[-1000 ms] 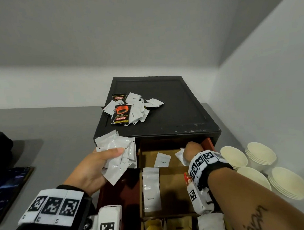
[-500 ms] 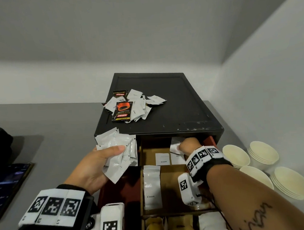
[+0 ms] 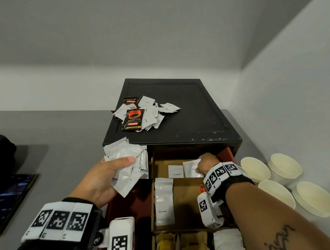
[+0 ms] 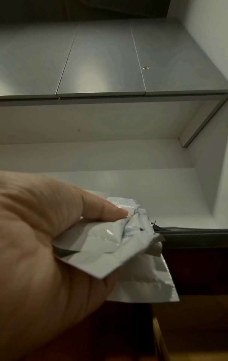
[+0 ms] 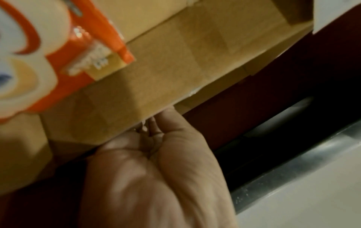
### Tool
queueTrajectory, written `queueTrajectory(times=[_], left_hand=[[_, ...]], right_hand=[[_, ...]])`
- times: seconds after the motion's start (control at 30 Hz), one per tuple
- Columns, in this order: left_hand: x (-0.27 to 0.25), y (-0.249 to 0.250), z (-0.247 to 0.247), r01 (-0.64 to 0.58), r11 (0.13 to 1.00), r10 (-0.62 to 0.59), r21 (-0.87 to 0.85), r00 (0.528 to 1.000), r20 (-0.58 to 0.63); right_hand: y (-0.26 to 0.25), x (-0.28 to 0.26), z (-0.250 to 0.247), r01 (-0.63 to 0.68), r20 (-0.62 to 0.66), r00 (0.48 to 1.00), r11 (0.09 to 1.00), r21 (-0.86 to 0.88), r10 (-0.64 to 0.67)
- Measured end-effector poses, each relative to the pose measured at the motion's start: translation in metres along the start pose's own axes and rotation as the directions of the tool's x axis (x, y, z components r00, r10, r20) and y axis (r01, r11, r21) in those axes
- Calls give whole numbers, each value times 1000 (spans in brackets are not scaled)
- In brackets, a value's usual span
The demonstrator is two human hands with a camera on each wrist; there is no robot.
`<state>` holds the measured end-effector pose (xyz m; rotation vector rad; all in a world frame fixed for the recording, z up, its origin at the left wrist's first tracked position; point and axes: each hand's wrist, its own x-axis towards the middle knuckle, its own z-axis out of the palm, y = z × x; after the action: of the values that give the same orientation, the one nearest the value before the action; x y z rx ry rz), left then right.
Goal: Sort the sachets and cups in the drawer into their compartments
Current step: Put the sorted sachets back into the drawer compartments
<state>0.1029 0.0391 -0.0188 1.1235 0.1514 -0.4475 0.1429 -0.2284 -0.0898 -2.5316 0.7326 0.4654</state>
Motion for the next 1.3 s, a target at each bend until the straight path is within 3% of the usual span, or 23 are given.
queueTrajectory(times=[0.23, 0.33, 0.4, 0.47, 0.6, 0.77, 1.1, 1.3], left_hand=[[1, 0, 0, -3, 1000, 3, 0, 1000, -11], [1, -1, -1, -9, 1000, 9, -5, 1000, 0], [2, -1, -1, -15, 1000, 15, -5, 1000, 9], [2, -2, -2, -21, 1000, 21, -9, 1000, 6], [1, -1, 0, -20, 1000, 20, -13, 1000, 10], [1, -1, -1, -14, 1000, 14, -2, 1000, 4], [-1, 0, 1, -5, 1000, 5, -9, 1000, 16], [-1, 0, 2, -2, 1000, 3, -3, 1000, 5]], right_hand=[[-13, -3, -16, 90, -105, 990, 995, -45, -95], [-13, 4, -13, 163, -64, 984, 986, -46, -165], [-9, 9, -6, 174, -24, 985, 983, 56, -173], [-8, 10, -3, 141, 42, 988, 984, 111, -147], [-13, 10, -10, -21, 170, 985, 999, 41, 14], [-10, 9, -10, 70, -5, 997, 986, -151, -72], [-10, 6, 8, 127, 24, 992, 957, -261, -125], [-17, -6, -6, 139, 17, 990, 947, -290, -140]])
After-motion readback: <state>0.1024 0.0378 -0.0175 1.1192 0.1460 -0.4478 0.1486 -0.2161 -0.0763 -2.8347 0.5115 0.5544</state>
